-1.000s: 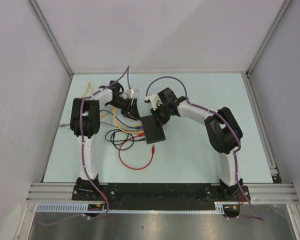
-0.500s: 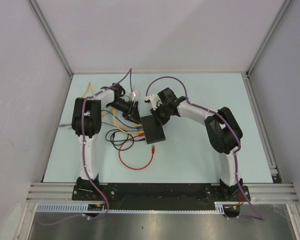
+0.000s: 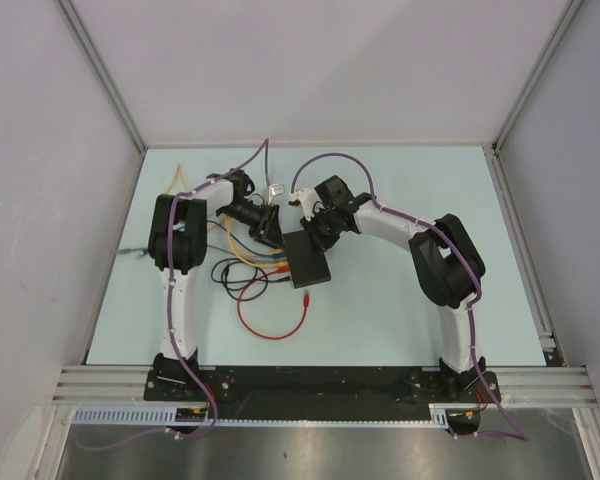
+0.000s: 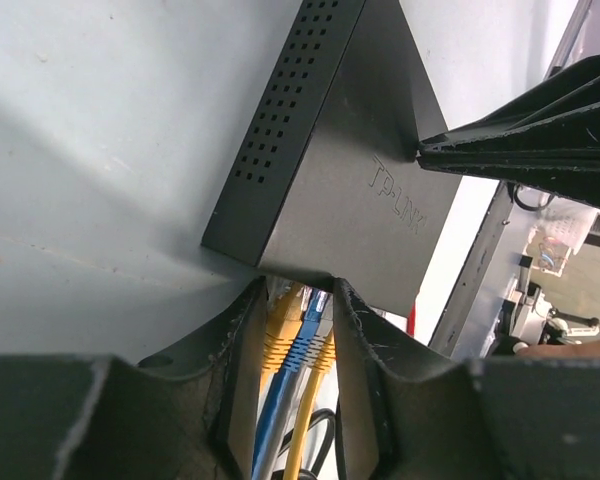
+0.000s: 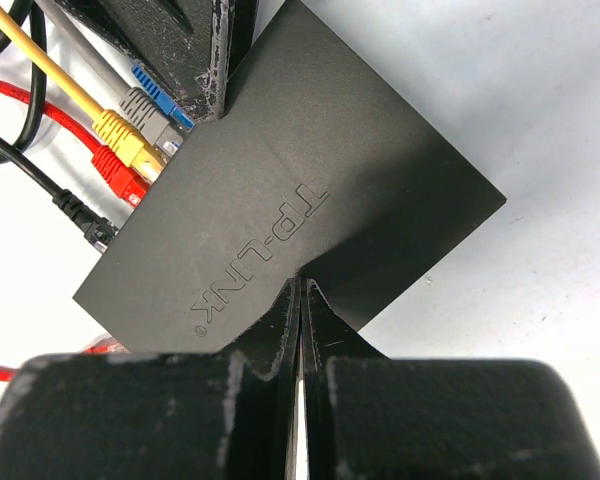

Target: Pull the plug from the switch port

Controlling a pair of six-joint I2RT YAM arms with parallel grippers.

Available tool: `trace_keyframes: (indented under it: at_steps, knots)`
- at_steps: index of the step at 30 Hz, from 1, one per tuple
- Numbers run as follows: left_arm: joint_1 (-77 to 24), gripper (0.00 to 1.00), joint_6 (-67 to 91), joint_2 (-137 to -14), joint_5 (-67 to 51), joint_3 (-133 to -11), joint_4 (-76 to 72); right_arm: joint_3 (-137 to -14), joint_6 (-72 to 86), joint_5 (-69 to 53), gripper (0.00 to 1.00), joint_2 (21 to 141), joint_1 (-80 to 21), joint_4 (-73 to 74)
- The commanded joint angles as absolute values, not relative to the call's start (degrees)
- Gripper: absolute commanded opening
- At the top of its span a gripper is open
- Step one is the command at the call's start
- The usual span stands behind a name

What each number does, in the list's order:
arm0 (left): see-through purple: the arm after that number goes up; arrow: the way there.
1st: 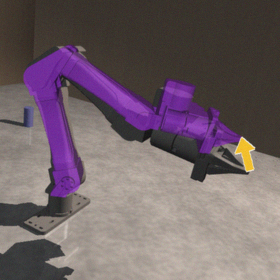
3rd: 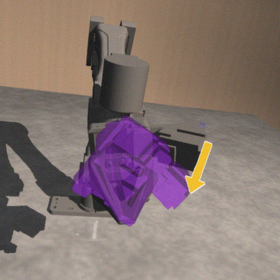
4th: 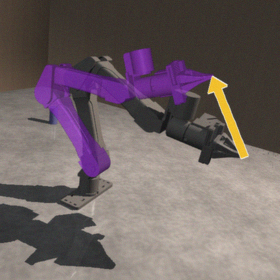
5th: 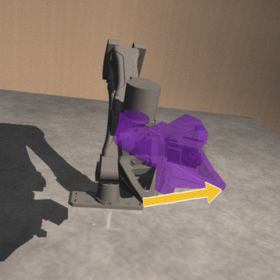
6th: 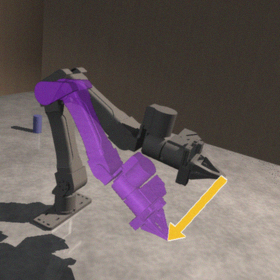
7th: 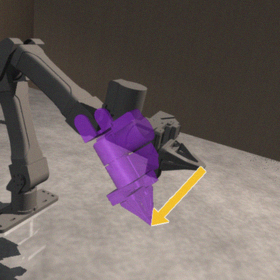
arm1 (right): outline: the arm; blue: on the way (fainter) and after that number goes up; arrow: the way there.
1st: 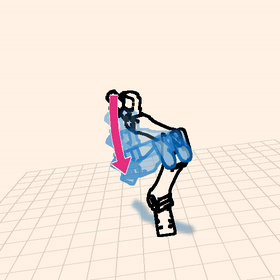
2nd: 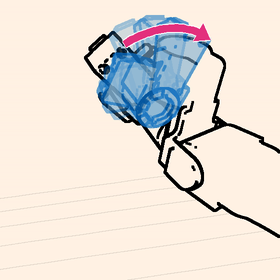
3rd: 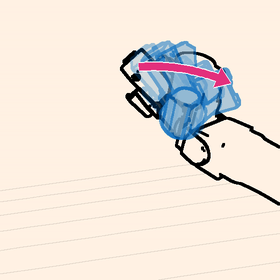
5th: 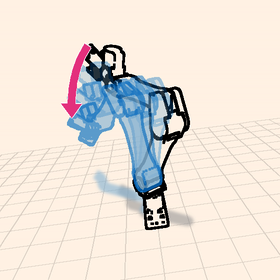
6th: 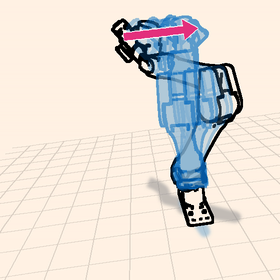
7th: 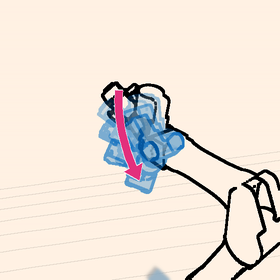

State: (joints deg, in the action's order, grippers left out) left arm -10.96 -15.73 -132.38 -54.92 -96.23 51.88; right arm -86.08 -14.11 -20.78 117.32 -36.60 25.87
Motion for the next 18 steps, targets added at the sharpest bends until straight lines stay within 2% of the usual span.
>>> trace_keyframes:
  at_steps: [1, 6, 8, 11, 18]
  knots:
    - [-11.4, 0.37, -20.3, -135.3, -55.8, -97.9, 54.9, -84.7, -15.0, -19.1, 0.01, 117.0, -37.3, 28.4]
    - [-11.3, 0.5, -23.5, -135.3, -54.9, -98.6, 56.1, -84.7, -15.0, -19.1, 0.02, 117.2, -37.0, 28.3]
    - [-11.3, 0.52, -25.1, -135.4, -54.1, -99.5, 57.0, -84.7, -15.0, -19.0, 0.02, 117.1, -37.0, 28.4]
    - [-11.3, 0.52, -26.7, -135.5, -51.6, -101.1, 58.1, -84.7, -15.0, -19.1, 0.02, 117.1, -37.1, 28.3]
    - [-11.3, 0.4, -30.8, -136.0, -49.2, -102.9, 61.7, -84.7, -15.0, -19.0, 0.02, 117.2, -37.2, 28.2]
